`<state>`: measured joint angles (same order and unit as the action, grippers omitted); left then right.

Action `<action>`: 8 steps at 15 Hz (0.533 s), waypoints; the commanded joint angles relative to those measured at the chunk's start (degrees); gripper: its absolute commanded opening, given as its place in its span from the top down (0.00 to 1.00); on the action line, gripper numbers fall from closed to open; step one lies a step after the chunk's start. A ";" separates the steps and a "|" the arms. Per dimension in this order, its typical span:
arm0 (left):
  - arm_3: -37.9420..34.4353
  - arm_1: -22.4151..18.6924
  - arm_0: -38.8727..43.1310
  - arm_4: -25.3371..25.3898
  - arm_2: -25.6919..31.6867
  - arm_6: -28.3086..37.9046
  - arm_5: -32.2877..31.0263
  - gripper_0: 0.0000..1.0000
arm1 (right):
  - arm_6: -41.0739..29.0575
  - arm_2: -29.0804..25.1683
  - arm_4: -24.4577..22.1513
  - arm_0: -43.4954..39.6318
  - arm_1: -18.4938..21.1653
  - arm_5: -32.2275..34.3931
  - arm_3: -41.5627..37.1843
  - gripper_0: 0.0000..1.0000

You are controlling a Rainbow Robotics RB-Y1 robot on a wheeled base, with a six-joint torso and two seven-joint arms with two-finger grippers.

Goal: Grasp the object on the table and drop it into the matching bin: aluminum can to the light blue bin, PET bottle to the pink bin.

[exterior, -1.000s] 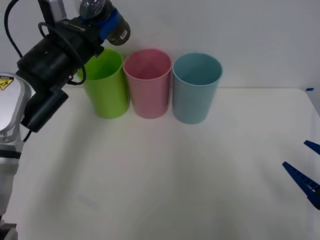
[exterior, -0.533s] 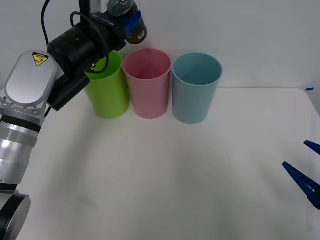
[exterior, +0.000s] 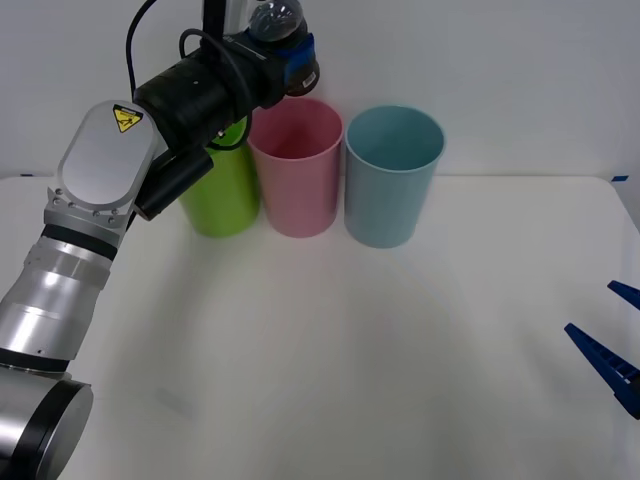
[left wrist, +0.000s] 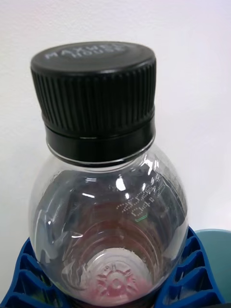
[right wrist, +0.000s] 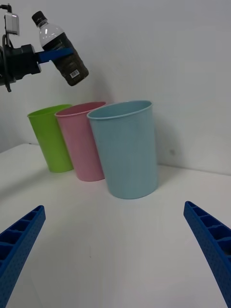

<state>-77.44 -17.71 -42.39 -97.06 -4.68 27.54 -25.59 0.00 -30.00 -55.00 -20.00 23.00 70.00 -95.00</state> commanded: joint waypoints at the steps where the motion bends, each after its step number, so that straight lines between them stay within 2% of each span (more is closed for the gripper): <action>1: -0.08 0.49 0.02 -0.50 0.46 -0.21 0.01 0.56 | 0.00 0.00 0.00 0.00 0.00 0.00 0.00 0.00; 2: -0.08 0.49 0.02 -0.41 0.64 -0.30 0.01 0.00 | 0.00 0.00 0.00 0.00 0.00 0.00 0.00 0.00; 8: 0.01 0.40 0.11 0.29 0.81 -0.47 0.01 0.00 | 0.00 0.00 0.00 0.00 0.00 0.00 0.00 0.00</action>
<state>-77.49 -17.29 -42.35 -96.94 -3.89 27.06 -25.58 0.00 -30.00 -55.00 -20.00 23.00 70.00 -95.00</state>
